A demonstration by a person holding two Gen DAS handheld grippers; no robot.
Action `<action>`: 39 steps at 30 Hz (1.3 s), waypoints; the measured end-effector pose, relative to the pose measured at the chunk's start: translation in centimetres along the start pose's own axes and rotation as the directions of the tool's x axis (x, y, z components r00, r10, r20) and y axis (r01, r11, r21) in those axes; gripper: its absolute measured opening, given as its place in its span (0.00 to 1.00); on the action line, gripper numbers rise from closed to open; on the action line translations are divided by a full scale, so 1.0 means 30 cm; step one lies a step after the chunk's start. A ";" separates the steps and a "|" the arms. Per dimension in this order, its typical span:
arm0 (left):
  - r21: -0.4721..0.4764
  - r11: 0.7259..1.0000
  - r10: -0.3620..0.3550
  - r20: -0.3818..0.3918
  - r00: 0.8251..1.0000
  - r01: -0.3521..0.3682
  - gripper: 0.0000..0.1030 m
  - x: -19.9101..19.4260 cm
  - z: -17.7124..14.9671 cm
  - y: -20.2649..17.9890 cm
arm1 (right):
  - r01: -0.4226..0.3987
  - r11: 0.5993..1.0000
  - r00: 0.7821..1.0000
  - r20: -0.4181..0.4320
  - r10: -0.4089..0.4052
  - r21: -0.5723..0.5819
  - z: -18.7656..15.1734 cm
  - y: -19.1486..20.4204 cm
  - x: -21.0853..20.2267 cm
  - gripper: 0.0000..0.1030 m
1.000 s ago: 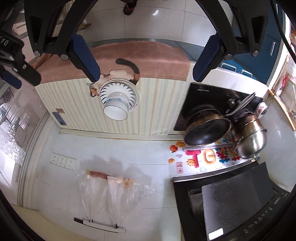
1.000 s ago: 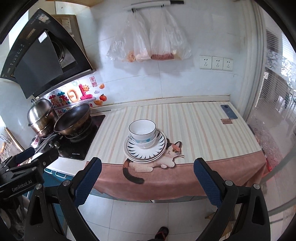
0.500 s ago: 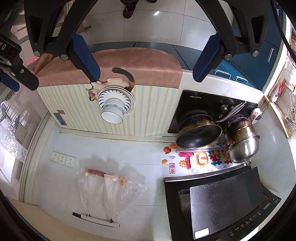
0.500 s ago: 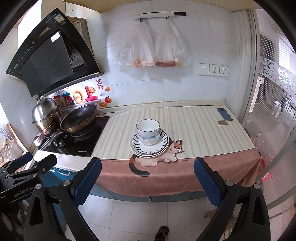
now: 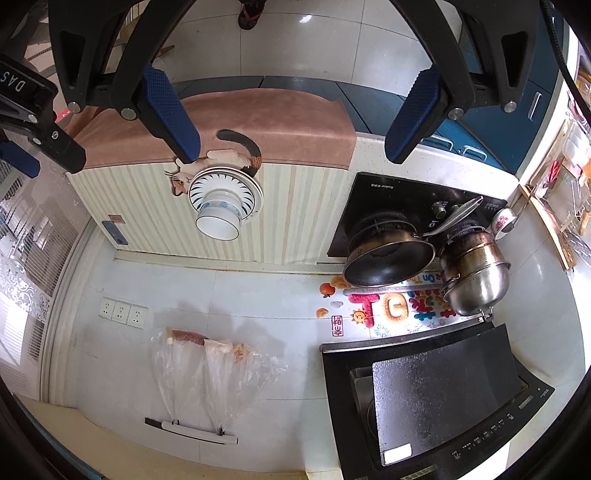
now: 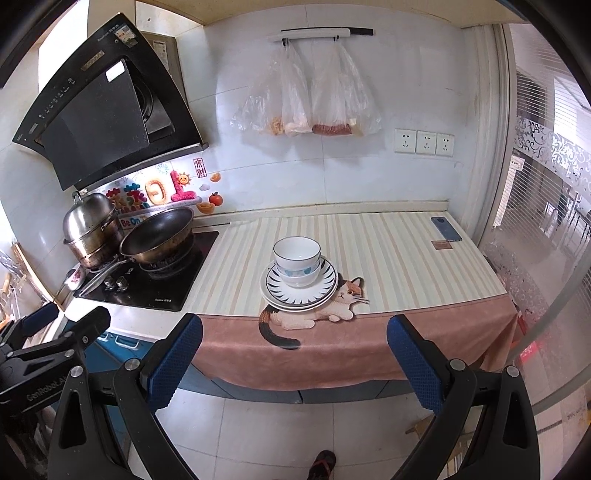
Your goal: Organize plates and bowls
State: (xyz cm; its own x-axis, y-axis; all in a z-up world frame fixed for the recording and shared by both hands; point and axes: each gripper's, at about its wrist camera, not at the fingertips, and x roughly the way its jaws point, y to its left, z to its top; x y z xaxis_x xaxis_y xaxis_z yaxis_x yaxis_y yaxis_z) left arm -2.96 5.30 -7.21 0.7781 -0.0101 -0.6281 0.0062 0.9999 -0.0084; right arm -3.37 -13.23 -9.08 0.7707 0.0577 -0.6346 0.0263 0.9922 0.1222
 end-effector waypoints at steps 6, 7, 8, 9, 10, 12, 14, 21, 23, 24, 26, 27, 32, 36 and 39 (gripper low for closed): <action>0.000 1.000 -0.004 0.003 1.000 0.004 1.00 -0.005 0.002 -0.001 | 0.009 1.000 1.000 0.001 -0.009 0.001 0.000 -0.002 0.010 0.99; -0.001 1.000 -0.003 0.002 1.000 0.003 1.00 -0.005 0.002 0.000 | 0.009 1.000 1.000 0.002 -0.009 0.003 -0.001 -0.003 0.011 0.99; 0.000 1.000 -0.004 0.003 1.000 0.004 1.00 -0.005 0.002 0.000 | 0.011 1.000 1.000 0.001 -0.011 0.004 -0.003 -0.001 0.010 0.99; -0.001 1.000 -0.005 0.003 1.000 0.005 1.00 -0.005 0.003 0.000 | 0.011 1.000 1.000 -0.001 -0.011 0.005 -0.005 -0.001 0.010 0.99; -0.001 1.000 -0.004 0.002 1.000 0.004 1.00 -0.005 0.002 0.000 | 0.011 1.000 1.000 0.000 -0.011 0.007 -0.005 -0.003 0.012 0.99; -0.002 1.000 -0.008 0.000 1.000 0.008 1.00 -0.002 0.005 0.002 | 0.015 1.000 1.000 -0.001 -0.015 0.008 -0.008 -0.002 0.011 0.99; -0.001 1.000 -0.008 0.001 1.000 0.008 1.00 0.000 0.007 0.003 | 0.015 1.000 1.000 -0.001 -0.015 0.009 -0.008 -0.004 0.012 0.99; -0.001 1.000 -0.006 0.004 1.000 0.006 1.00 0.000 0.010 0.004 | 0.017 1.000 1.000 0.001 -0.017 0.003 -0.009 -0.004 0.011 0.99; -0.001 1.000 -0.008 0.003 1.000 0.008 1.00 -0.001 0.010 0.004 | 0.018 1.000 1.000 0.001 -0.018 0.003 -0.011 -0.004 0.008 0.99; -0.001 1.000 -0.005 0.004 1.000 0.005 1.00 -0.001 0.009 0.003 | 0.018 1.000 1.000 0.002 -0.018 0.001 -0.012 -0.005 0.008 0.99; 0.002 1.000 -0.004 0.005 1.000 0.004 1.00 0.000 0.011 0.003 | 0.019 1.000 1.000 0.003 -0.019 0.000 -0.012 -0.009 0.009 0.99; 0.001 1.000 -0.004 0.003 1.000 0.004 1.00 -0.001 0.010 0.002 | 0.017 1.000 1.000 0.003 -0.017 0.001 -0.012 -0.008 0.008 0.99; 0.001 1.000 -0.001 0.003 1.000 0.001 1.00 -0.006 0.015 0.009 | 0.017 1.000 1.000 0.002 -0.017 0.000 -0.011 -0.009 0.008 0.99; 0.001 1.000 -0.004 0.002 1.000 0.004 1.00 -0.004 0.015 0.014 | 0.018 1.000 1.000 -0.001 -0.018 0.001 -0.010 -0.010 0.009 0.99; 0.004 1.000 -0.004 0.001 1.000 0.004 1.00 -0.004 0.014 0.017 | 0.019 1.000 1.000 -0.004 -0.019 0.003 -0.008 -0.014 0.010 0.99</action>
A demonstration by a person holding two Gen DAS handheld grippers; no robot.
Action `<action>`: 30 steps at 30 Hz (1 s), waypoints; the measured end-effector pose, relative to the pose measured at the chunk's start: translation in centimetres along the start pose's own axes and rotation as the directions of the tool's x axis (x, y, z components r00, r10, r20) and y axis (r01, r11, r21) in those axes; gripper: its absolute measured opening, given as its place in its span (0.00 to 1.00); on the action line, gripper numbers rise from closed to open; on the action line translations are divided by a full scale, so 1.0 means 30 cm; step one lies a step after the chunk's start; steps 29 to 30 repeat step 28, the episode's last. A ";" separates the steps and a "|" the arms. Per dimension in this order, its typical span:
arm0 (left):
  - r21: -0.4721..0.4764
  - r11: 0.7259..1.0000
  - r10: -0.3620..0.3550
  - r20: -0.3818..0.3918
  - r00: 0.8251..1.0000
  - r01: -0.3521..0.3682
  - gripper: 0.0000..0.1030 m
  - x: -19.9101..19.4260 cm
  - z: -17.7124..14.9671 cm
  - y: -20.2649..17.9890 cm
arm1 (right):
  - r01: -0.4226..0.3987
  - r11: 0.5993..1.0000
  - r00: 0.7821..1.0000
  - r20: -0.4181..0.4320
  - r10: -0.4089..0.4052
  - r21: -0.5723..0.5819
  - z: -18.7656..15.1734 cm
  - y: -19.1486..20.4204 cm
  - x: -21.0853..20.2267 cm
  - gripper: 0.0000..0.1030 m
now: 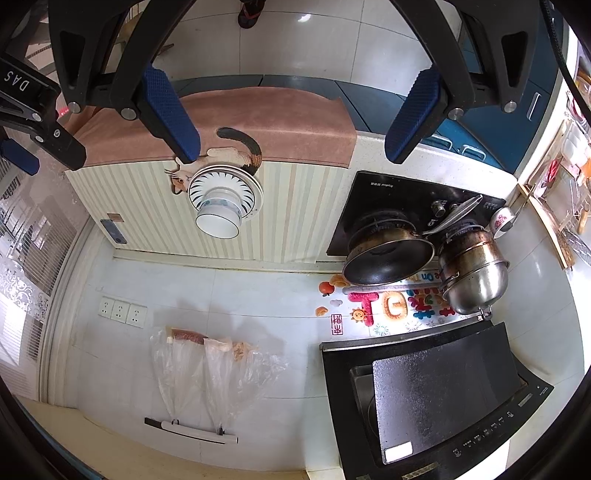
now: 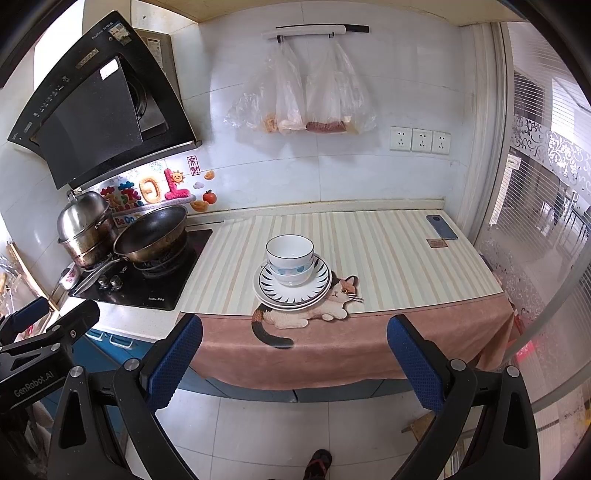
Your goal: Organize plates and bowls
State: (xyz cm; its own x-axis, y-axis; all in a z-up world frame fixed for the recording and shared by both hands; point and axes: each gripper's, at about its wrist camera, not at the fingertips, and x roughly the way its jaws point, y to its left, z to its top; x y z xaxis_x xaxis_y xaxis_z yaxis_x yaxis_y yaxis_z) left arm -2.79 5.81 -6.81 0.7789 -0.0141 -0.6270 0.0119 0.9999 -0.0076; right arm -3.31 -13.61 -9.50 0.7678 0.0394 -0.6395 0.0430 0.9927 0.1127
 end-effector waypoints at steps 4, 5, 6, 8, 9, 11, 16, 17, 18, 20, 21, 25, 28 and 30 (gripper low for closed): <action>0.000 1.000 -0.001 -0.002 1.000 0.001 1.00 0.001 0.002 0.004 | 0.000 1.000 1.000 0.000 0.000 0.000 -0.001 0.001 0.000 0.99; -0.001 1.000 0.002 -0.001 1.000 -0.002 1.00 -0.002 -0.003 0.003 | -0.001 1.000 1.000 -0.001 0.001 0.000 -0.002 0.000 0.000 0.99; -0.001 1.000 0.004 -0.001 1.000 -0.004 1.00 -0.004 -0.005 0.003 | -0.001 1.000 1.000 -0.001 0.001 0.000 -0.002 0.000 0.002 0.99; -0.001 1.000 0.007 0.000 1.000 -0.007 1.00 -0.007 -0.006 0.006 | -0.001 1.000 1.000 -0.003 0.001 -0.001 -0.002 0.000 0.002 0.99; -0.001 1.000 0.008 0.000 1.000 -0.008 1.00 -0.006 -0.007 0.005 | -0.001 1.000 1.000 -0.002 0.001 0.001 -0.003 0.002 0.002 0.99; -0.001 1.000 0.010 0.003 1.000 -0.010 1.00 -0.006 -0.009 0.007 | 0.000 1.000 1.000 -0.002 0.000 0.001 -0.006 0.003 0.002 0.99; 0.001 1.000 0.012 0.001 1.000 -0.012 1.00 -0.006 -0.011 0.003 | -0.001 1.000 1.000 -0.002 0.001 0.001 -0.007 0.002 0.003 0.99; 0.000 1.000 0.013 0.001 1.000 -0.013 1.00 -0.007 -0.012 0.003 | -0.001 1.000 1.000 -0.003 0.001 0.001 -0.006 0.002 0.003 0.99; 0.000 1.000 0.013 0.000 1.000 -0.013 1.00 -0.005 -0.010 0.002 | 0.000 1.000 1.000 -0.003 0.000 0.001 -0.006 0.002 0.003 0.99; 0.002 1.000 0.016 0.003 1.000 -0.016 1.00 -0.006 -0.010 0.003 | 0.000 1.000 1.000 -0.001 0.000 0.001 -0.005 0.003 0.002 0.99; 0.004 1.000 0.017 0.002 1.000 -0.017 1.00 -0.003 -0.008 0.001 | 0.000 1.000 1.000 -0.002 0.000 0.000 -0.005 0.002 0.003 0.99; 0.007 1.000 0.024 -0.001 1.000 -0.024 1.00 0.003 -0.008 0.007 | 0.000 1.000 1.000 0.001 0.000 -0.001 -0.011 0.007 -0.001 0.99; 0.004 1.000 0.018 0.000 1.000 -0.018 1.00 0.007 -0.005 0.006 | -0.002 1.000 1.000 0.002 0.002 -0.005 -0.012 0.009 0.002 0.99; 0.004 1.000 0.018 0.000 1.000 -0.018 1.00 0.007 -0.005 0.006 | -0.002 1.000 1.000 0.002 0.002 -0.005 -0.012 0.009 0.002 0.99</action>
